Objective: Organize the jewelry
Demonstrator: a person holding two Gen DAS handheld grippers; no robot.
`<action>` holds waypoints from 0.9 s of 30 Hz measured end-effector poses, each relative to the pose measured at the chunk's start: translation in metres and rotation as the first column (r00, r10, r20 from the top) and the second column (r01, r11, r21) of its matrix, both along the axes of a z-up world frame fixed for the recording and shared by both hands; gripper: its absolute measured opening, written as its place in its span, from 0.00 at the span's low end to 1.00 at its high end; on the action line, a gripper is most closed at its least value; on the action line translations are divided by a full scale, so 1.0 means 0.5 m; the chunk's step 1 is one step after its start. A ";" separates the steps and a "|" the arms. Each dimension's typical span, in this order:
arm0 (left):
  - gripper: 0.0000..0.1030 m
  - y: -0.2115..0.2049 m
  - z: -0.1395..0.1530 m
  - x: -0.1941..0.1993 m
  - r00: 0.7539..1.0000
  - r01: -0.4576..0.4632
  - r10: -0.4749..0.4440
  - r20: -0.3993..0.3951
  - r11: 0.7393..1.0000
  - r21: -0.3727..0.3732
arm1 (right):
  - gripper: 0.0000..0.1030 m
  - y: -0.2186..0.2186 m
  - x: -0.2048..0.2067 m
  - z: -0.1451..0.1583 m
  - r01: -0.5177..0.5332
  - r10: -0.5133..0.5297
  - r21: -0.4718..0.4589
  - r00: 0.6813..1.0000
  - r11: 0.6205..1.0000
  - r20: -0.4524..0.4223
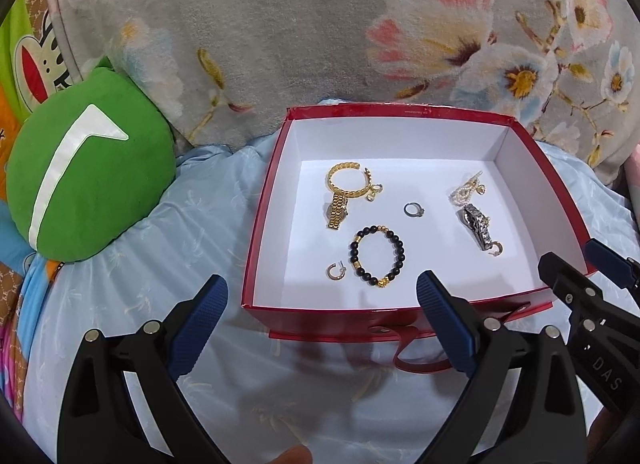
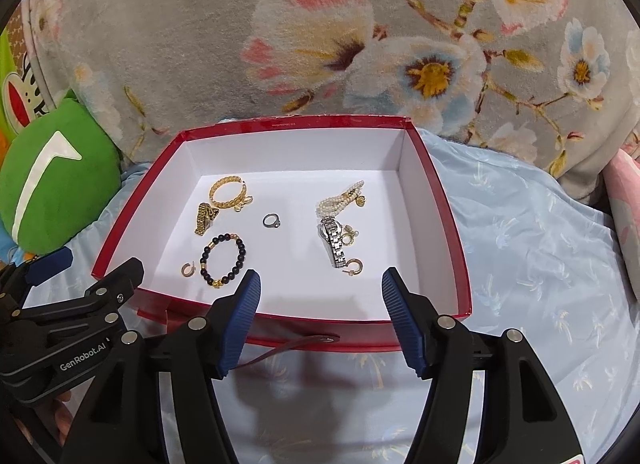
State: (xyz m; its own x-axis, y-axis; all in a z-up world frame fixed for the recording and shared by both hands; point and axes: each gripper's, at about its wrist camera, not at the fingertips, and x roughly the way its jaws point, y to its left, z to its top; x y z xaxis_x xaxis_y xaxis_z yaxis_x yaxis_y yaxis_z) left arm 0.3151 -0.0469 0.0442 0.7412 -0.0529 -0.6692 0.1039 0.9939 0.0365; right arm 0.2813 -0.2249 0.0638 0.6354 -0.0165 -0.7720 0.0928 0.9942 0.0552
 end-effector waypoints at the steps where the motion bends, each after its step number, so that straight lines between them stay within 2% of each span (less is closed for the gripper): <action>1: 0.90 0.000 0.000 0.000 1.000 0.001 -0.001 -0.001 1.000 -0.001 | 0.60 0.001 0.000 0.000 0.000 0.000 0.002 1.000 1.000 -0.001; 27: 0.91 -0.005 -0.003 -0.006 1.000 -0.006 0.006 0.001 1.000 0.016 | 0.61 0.017 -0.010 -0.003 0.001 -0.001 0.010 1.000 1.000 -0.003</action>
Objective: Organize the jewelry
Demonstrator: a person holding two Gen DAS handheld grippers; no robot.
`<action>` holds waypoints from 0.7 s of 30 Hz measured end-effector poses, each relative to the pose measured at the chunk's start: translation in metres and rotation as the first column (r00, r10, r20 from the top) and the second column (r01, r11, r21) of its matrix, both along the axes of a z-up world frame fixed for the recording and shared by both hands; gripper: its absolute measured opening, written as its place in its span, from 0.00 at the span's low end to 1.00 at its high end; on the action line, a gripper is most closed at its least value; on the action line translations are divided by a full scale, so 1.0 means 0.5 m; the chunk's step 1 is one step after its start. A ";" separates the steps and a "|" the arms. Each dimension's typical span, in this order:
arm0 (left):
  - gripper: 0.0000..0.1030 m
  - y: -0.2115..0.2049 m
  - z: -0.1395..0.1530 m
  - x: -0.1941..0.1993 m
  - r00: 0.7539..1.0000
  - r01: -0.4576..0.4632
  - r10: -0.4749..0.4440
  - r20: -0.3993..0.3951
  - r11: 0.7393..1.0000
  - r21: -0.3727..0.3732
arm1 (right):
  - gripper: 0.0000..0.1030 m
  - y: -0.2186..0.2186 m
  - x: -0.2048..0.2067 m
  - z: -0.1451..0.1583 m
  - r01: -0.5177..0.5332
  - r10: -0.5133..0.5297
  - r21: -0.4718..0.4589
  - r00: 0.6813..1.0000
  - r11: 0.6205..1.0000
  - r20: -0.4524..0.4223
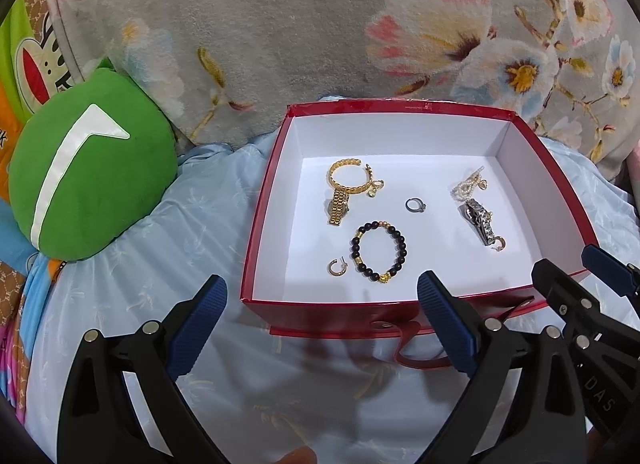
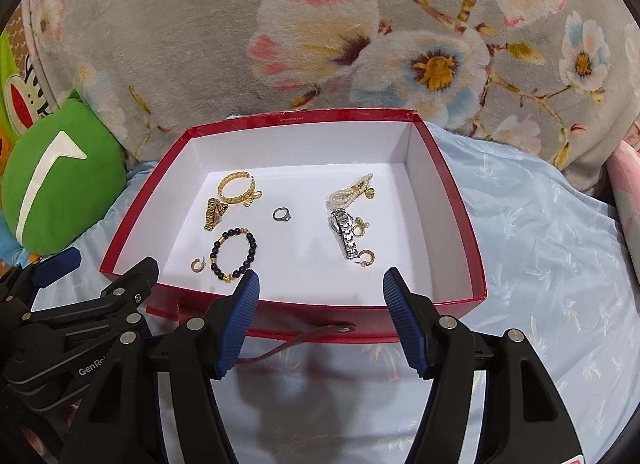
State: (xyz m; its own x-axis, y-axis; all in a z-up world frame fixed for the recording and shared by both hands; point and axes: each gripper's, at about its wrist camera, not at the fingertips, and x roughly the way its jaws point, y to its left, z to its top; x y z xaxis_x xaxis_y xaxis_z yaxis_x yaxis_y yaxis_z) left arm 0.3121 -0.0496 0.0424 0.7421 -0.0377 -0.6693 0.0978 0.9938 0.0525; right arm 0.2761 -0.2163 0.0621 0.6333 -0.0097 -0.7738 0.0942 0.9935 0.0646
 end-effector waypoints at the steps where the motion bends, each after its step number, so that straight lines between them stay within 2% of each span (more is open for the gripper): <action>1: 0.91 -0.001 -0.001 0.001 1.000 0.000 0.000 -0.001 1.000 0.000 | 0.61 0.001 0.000 0.000 0.000 0.000 -0.001 1.000 1.000 0.000; 21: 0.91 -0.003 -0.002 -0.001 1.000 0.002 -0.002 -0.004 1.000 -0.001 | 0.62 0.000 -0.004 0.000 0.003 -0.003 -0.003 1.000 1.000 -0.001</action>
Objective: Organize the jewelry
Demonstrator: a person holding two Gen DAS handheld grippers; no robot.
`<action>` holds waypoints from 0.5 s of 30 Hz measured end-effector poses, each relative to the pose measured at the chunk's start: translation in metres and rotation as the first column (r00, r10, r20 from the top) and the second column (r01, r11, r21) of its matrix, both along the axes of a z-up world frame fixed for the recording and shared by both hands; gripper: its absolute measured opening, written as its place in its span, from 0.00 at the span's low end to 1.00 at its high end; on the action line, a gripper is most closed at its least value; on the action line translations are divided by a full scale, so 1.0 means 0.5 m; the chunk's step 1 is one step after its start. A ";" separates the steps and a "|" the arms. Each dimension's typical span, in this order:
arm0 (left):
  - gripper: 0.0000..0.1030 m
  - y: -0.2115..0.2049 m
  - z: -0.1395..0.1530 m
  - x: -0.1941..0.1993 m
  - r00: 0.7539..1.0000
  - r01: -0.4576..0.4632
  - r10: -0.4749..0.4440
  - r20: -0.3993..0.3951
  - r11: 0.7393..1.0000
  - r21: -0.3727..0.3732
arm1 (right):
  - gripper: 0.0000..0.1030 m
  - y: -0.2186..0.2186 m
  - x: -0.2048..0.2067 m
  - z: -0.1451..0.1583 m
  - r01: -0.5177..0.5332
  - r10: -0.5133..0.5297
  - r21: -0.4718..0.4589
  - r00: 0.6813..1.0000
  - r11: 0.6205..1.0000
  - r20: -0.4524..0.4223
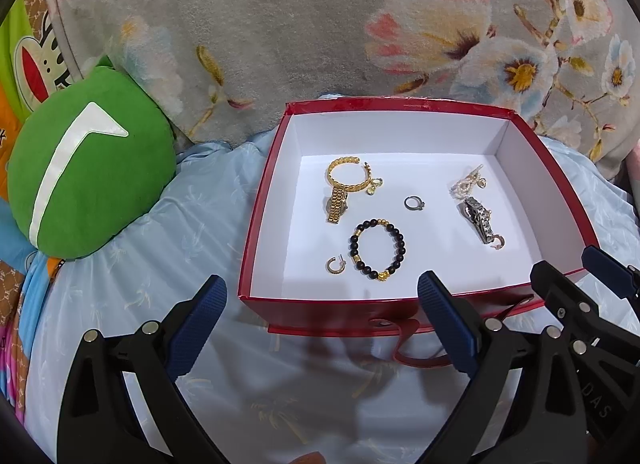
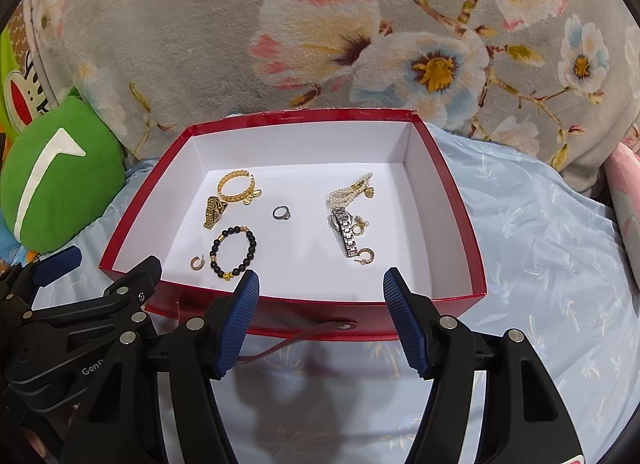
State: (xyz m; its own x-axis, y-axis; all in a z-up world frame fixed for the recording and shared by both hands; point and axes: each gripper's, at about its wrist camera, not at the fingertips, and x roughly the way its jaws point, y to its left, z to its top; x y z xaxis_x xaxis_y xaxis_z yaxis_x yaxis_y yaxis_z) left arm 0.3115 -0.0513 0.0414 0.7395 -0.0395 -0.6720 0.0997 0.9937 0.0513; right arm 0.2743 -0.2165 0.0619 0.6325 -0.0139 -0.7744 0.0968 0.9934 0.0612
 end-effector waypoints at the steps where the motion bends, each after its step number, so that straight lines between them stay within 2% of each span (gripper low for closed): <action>1: 0.91 0.001 0.000 0.000 1.000 0.001 -0.001 0.000 1.000 0.000 | 0.62 0.000 0.000 0.000 -0.001 0.001 -0.002 1.000 1.000 0.001; 15: 0.93 0.004 0.002 -0.001 1.000 -0.003 0.003 -0.001 1.000 -0.007 | 0.62 0.001 -0.005 0.002 0.005 -0.005 -0.014 1.000 1.000 0.002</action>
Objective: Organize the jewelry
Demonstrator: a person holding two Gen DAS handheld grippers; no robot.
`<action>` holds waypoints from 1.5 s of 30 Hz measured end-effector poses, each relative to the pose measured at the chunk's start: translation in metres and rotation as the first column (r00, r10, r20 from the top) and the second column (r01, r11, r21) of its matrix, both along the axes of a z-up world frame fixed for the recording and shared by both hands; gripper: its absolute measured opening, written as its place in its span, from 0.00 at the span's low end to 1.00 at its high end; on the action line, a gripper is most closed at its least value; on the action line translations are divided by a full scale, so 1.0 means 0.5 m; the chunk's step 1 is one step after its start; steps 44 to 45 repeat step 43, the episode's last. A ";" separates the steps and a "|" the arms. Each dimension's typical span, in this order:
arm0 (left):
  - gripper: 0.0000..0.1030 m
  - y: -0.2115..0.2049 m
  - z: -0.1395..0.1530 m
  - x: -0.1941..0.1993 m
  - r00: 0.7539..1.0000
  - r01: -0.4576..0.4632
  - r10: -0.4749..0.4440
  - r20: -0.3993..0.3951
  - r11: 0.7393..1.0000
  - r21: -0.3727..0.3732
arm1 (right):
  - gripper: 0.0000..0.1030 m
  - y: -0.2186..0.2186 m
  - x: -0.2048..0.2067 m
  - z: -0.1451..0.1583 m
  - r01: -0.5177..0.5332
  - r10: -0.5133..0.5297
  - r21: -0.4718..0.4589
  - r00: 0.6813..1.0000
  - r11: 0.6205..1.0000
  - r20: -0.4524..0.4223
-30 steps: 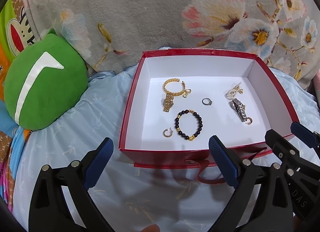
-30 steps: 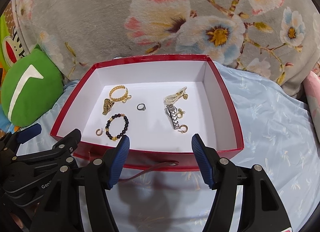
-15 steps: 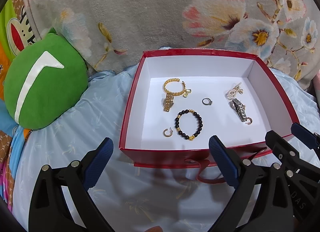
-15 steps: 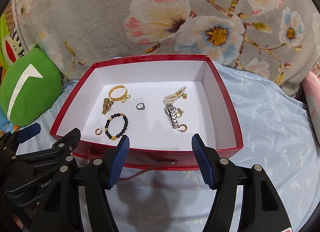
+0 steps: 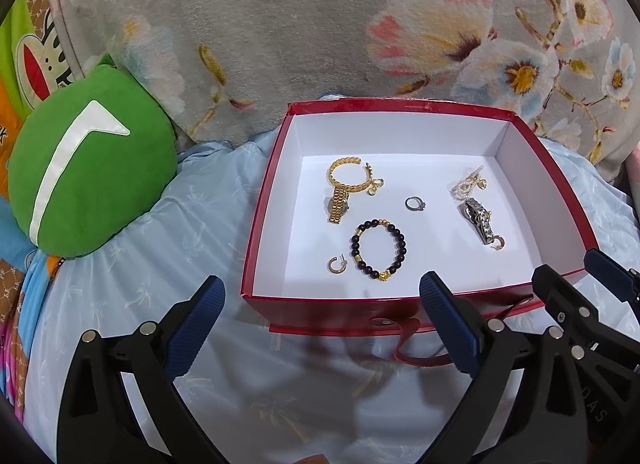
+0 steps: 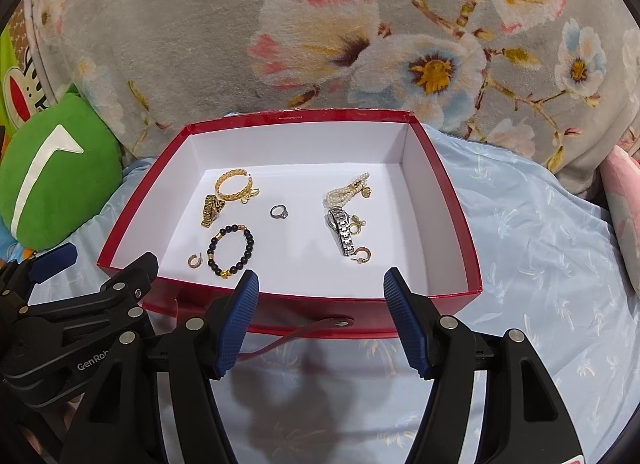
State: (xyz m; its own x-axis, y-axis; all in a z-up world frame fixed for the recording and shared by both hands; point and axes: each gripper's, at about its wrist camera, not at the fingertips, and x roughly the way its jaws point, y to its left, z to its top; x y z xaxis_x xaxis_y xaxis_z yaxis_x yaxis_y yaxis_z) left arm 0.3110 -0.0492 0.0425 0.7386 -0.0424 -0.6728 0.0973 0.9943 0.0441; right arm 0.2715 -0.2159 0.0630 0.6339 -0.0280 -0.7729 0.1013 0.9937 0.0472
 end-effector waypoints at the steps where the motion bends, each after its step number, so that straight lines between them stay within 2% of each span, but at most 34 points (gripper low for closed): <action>1: 0.93 0.000 0.000 0.000 1.000 0.000 0.000 0.000 1.000 0.000 | 0.62 0.000 -0.001 0.000 0.001 -0.001 -0.001 1.000 1.000 0.000; 36: 0.92 -0.008 -0.015 -0.004 1.000 0.000 0.000 0.002 0.999 0.034 | 0.62 -0.008 -0.011 -0.002 0.011 -0.011 -0.012 1.000 1.000 -0.004; 45: 0.92 -0.006 -0.011 -0.004 1.000 0.004 -0.005 0.003 1.000 0.019 | 0.69 -0.007 -0.012 0.003 0.027 -0.027 -0.023 1.000 0.999 0.008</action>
